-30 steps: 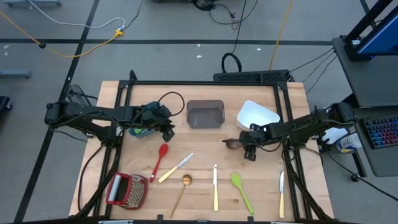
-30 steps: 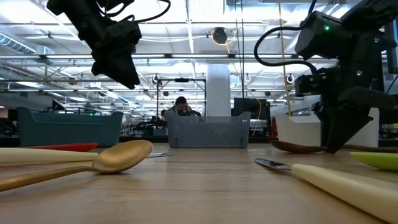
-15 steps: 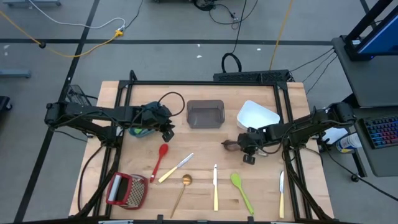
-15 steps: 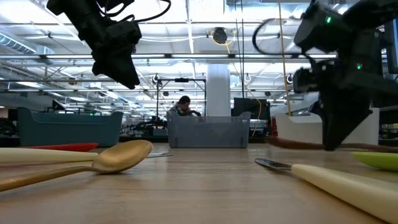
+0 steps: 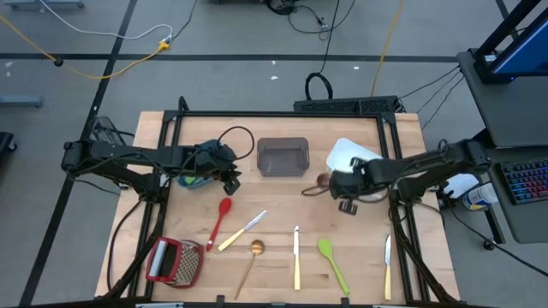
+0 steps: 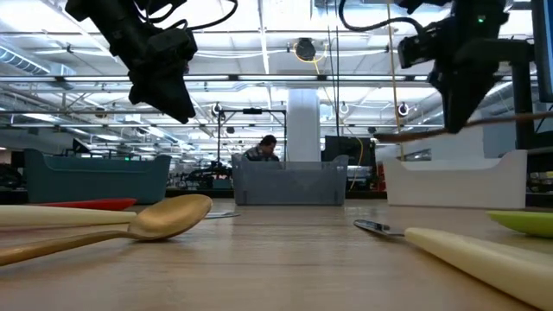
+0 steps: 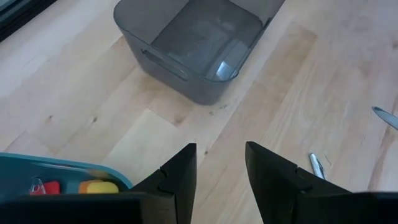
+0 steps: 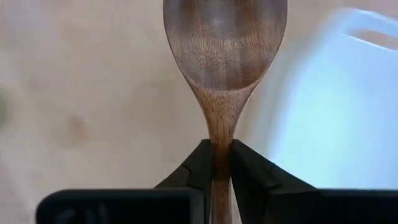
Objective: Pick & Place Kitchen Items
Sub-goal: Put the wooden serving spoon into the white bin
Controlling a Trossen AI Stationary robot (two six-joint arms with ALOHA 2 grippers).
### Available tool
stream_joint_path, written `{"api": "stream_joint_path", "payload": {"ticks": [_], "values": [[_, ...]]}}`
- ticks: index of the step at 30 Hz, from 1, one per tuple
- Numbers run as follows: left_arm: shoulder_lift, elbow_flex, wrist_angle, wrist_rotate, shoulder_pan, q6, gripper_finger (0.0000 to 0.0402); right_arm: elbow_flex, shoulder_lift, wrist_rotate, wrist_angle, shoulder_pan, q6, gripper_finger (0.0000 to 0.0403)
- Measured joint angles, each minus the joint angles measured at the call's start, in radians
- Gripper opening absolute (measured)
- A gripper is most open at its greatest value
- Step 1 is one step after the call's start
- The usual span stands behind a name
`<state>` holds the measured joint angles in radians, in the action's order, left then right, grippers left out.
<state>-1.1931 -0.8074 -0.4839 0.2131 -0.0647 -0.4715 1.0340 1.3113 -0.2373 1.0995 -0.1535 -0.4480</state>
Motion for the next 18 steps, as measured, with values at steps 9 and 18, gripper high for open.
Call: {"api": "stream_joint_path", "payload": {"ticks": [9, 18], "values": [[0.000, 0.000, 0.018, 0.000, 0.000, 0.032, 0.0143, 0.053, 0.000, -0.071, 0.240, 0.242, 0.161, 0.0030], [0.000, 0.000, 0.018, 0.000, 0.000, 0.031, 0.0143, 0.035, 0.000, 0.087, 0.123, 0.451, 0.534, 0.0031]]}}
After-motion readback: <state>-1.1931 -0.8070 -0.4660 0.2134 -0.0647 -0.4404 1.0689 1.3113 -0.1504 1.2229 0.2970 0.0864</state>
